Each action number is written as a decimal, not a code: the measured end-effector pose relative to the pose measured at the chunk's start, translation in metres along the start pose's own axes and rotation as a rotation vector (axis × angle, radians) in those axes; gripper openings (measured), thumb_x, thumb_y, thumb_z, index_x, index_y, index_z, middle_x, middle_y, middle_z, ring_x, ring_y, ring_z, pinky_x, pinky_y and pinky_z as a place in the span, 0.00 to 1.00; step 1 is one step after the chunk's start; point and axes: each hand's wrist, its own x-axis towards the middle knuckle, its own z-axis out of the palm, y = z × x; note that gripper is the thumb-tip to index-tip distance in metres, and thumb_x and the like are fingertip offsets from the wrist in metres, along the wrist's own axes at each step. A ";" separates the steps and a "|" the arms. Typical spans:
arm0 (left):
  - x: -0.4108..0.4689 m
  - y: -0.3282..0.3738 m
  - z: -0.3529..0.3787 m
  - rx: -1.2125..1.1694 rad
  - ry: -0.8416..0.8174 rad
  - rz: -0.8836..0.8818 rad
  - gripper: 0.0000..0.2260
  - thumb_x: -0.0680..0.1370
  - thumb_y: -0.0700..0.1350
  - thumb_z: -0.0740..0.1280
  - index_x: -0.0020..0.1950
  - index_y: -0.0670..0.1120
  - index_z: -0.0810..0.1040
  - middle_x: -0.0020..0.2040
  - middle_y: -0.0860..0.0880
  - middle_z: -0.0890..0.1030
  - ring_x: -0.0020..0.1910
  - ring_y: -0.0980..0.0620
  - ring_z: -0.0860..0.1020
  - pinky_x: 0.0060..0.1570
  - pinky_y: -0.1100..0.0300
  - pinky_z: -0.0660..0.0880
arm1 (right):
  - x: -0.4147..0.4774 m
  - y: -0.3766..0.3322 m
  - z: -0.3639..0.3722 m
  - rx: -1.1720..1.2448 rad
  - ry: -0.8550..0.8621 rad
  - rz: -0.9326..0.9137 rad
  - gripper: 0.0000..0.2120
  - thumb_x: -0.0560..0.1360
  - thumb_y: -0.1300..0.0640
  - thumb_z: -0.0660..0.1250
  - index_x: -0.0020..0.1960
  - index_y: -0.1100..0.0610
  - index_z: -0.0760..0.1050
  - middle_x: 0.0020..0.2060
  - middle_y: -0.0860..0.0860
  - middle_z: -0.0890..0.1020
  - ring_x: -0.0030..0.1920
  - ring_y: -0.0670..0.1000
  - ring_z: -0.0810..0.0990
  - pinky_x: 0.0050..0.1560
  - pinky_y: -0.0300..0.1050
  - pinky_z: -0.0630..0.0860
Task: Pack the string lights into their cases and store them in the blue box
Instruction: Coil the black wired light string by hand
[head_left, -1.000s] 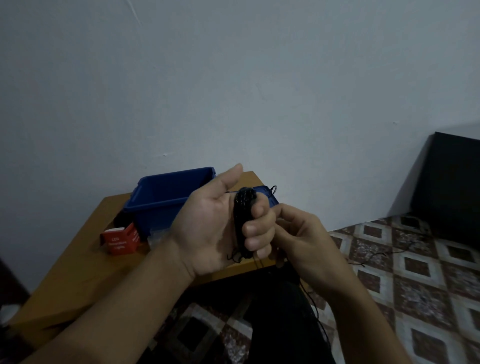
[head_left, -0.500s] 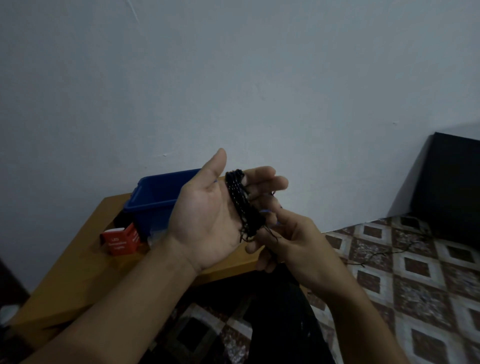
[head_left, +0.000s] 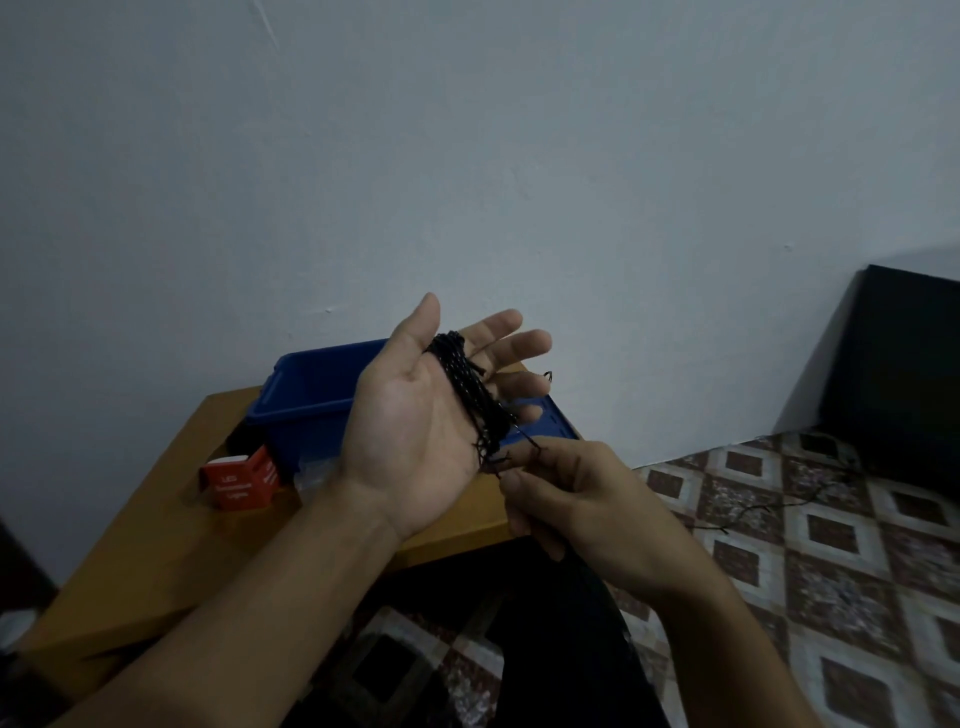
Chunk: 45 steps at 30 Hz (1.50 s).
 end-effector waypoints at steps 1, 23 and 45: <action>0.000 0.000 0.000 -0.004 0.010 0.006 0.29 0.80 0.61 0.54 0.67 0.40 0.74 0.56 0.42 0.83 0.46 0.46 0.80 0.48 0.51 0.77 | 0.000 0.000 0.000 -0.009 -0.002 -0.002 0.07 0.83 0.58 0.63 0.53 0.55 0.80 0.34 0.51 0.82 0.30 0.54 0.72 0.32 0.44 0.71; 0.008 -0.008 -0.006 0.402 0.065 -0.057 0.44 0.71 0.70 0.48 0.80 0.46 0.58 0.66 0.51 0.79 0.67 0.52 0.74 0.69 0.51 0.64 | -0.003 -0.009 -0.001 0.257 0.187 -0.059 0.16 0.76 0.51 0.69 0.31 0.51 0.71 0.26 0.48 0.66 0.26 0.47 0.59 0.26 0.39 0.58; 0.003 -0.014 -0.015 0.896 -0.173 -0.400 0.40 0.76 0.74 0.41 0.36 0.42 0.76 0.30 0.45 0.67 0.26 0.51 0.65 0.36 0.56 0.69 | -0.001 -0.009 -0.003 0.229 0.369 -0.269 0.07 0.78 0.59 0.67 0.47 0.62 0.79 0.26 0.43 0.73 0.25 0.41 0.66 0.27 0.33 0.64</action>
